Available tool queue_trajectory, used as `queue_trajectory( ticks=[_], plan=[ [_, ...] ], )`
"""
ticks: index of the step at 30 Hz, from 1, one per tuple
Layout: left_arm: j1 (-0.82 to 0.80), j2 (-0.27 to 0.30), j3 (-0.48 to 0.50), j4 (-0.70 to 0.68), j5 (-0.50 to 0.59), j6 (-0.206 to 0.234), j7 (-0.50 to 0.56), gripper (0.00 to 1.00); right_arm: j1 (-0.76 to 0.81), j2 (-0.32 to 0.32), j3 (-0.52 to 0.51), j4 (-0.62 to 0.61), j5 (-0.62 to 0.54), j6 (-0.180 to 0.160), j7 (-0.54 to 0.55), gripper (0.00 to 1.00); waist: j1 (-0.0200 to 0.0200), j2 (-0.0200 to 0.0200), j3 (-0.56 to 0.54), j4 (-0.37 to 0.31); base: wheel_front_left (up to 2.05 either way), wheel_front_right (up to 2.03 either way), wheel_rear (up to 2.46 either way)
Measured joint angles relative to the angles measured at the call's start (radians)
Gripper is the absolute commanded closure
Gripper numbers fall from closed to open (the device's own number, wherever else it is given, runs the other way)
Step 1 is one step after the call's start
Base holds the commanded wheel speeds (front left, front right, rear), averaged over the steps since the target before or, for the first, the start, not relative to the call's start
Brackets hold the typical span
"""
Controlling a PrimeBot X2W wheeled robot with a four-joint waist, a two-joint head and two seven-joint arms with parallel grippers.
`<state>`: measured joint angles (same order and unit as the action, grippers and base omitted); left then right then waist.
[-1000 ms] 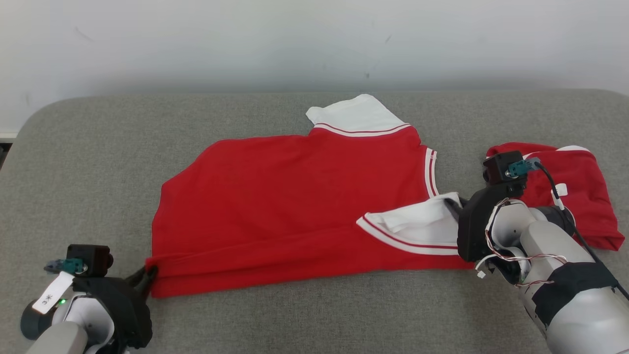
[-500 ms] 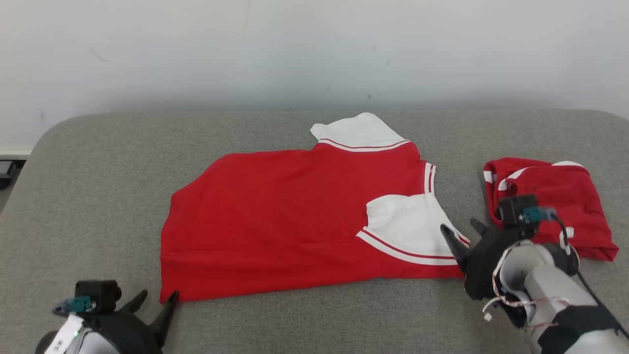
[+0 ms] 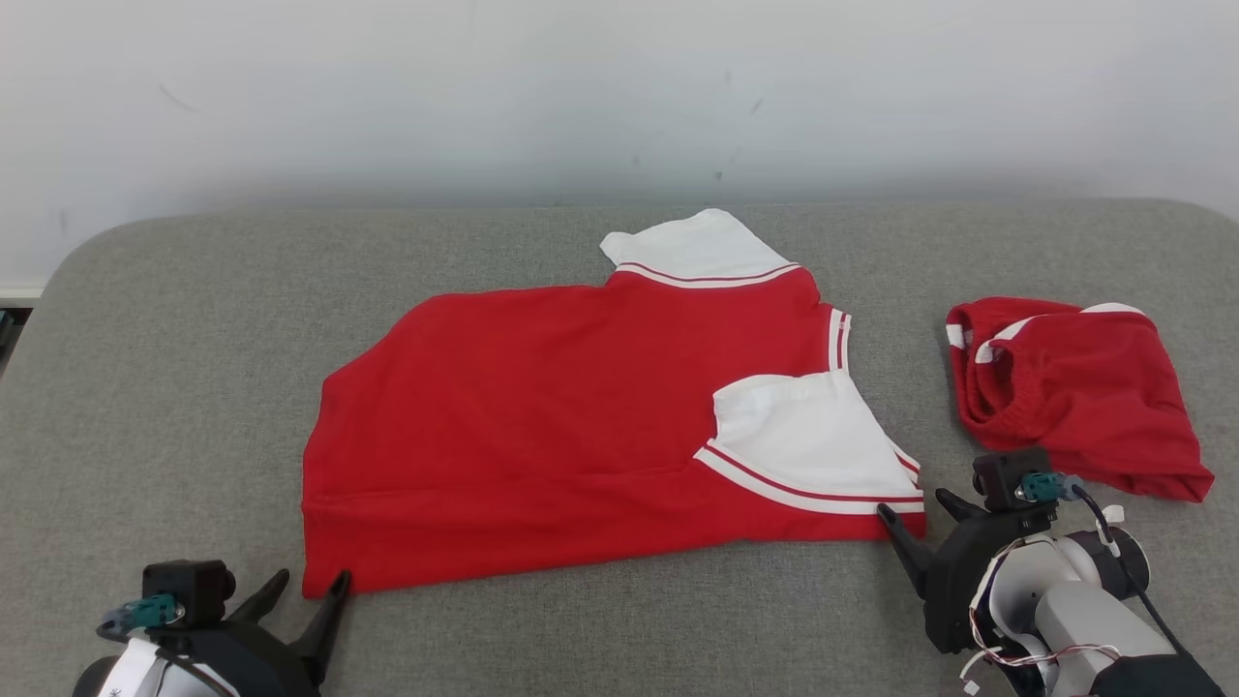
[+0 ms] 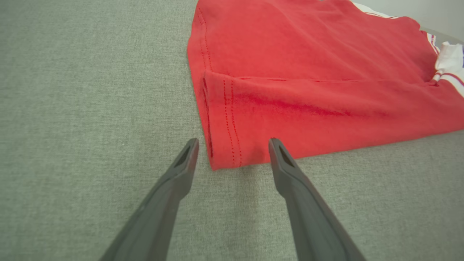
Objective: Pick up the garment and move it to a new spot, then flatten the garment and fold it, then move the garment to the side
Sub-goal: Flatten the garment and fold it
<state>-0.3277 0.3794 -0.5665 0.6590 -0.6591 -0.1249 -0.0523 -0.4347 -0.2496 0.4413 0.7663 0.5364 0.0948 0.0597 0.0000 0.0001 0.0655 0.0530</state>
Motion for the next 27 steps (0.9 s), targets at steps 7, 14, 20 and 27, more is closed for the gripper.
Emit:
queue_trajectory(
  ticks=[7, 14, 20, 27],
  plan=[
    [-0.009, -0.005, -0.003, 0.028, 0.0, 0.0, -0.002, 0.0, 0.0, 0.0, 0.009, 0.002, -0.009, -0.008, -0.007, 0.0, 0.0, 0.0, 0.009, -0.001, 0.0, 0.0, 0.0],
    [-0.017, -0.021, -0.016, 0.064, -0.002, 0.0, 0.007, 0.0, -0.002, 0.017, 0.014, 0.009, -0.009, -0.016, -0.003, 0.0, 0.0, 0.0, 0.022, 0.002, 0.0, 0.0, 0.0],
    [-0.051, -0.028, -0.028, 0.088, -0.012, 0.0, 0.008, 0.0, -0.006, 0.023, 0.017, 0.015, -0.009, -0.017, 0.011, 0.0, 0.0, 0.0, 0.03, 0.006, 0.0, 0.0, 0.0],
    [-0.056, -0.033, -0.052, 0.108, -0.06, 0.0, 0.029, 1.0, -0.011, 0.031, 0.025, 0.026, -0.001, -0.012, 0.034, 1.0, 0.0, -0.0001, 0.033, 0.004, 0.0, 0.0, 0.0]
  ],
)
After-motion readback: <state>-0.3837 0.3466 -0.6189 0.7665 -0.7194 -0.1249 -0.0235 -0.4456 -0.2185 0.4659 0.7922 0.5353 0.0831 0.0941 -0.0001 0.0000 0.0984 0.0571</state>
